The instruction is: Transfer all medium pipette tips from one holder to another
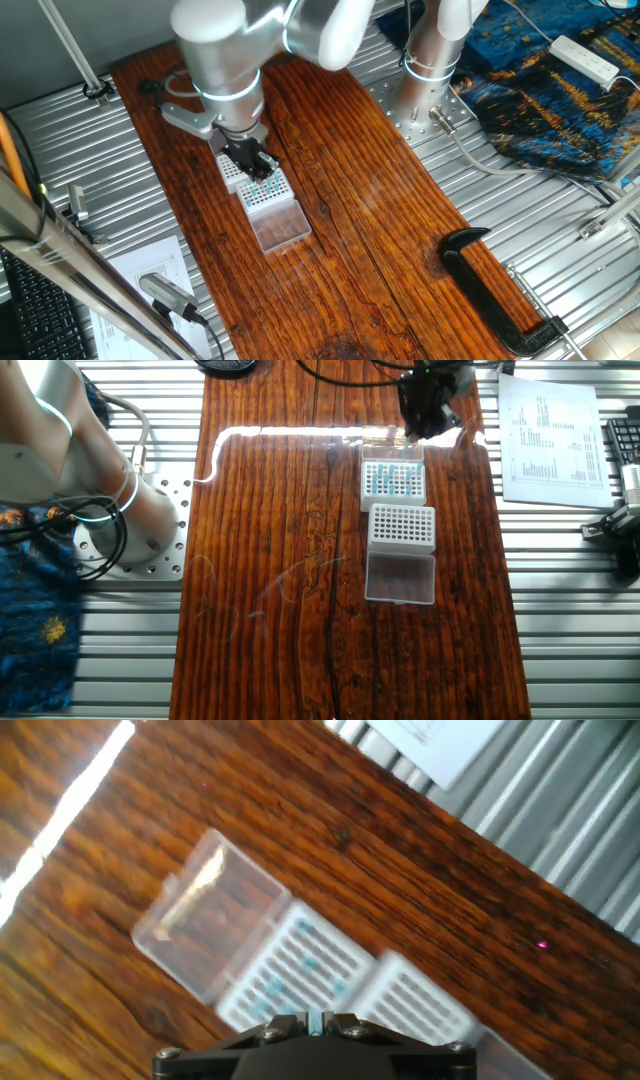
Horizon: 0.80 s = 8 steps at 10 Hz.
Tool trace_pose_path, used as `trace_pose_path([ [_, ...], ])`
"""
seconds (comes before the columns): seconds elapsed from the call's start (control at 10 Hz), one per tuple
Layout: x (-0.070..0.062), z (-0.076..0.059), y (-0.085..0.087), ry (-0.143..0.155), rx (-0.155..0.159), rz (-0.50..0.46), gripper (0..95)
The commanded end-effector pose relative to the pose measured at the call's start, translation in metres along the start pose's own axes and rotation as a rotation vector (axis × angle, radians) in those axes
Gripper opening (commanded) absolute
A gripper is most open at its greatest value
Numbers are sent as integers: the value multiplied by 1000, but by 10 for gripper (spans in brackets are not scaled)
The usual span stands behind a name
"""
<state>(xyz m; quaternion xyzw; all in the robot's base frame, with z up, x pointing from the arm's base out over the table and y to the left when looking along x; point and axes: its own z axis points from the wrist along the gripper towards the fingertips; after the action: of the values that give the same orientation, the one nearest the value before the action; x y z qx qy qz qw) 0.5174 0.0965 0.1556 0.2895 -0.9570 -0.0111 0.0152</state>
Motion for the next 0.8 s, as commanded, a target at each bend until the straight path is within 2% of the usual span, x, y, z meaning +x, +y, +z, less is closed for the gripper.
trace_pose_path([
  [0.1,8,-4,-16,-13,-6,-37,0],
  [0.3,13,-3,-29,-17,-3,-60,0],
  [0.5,12,7,-35,-33,1,-52,0],
  [0.8,11,7,-43,-39,4,-56,0],
])
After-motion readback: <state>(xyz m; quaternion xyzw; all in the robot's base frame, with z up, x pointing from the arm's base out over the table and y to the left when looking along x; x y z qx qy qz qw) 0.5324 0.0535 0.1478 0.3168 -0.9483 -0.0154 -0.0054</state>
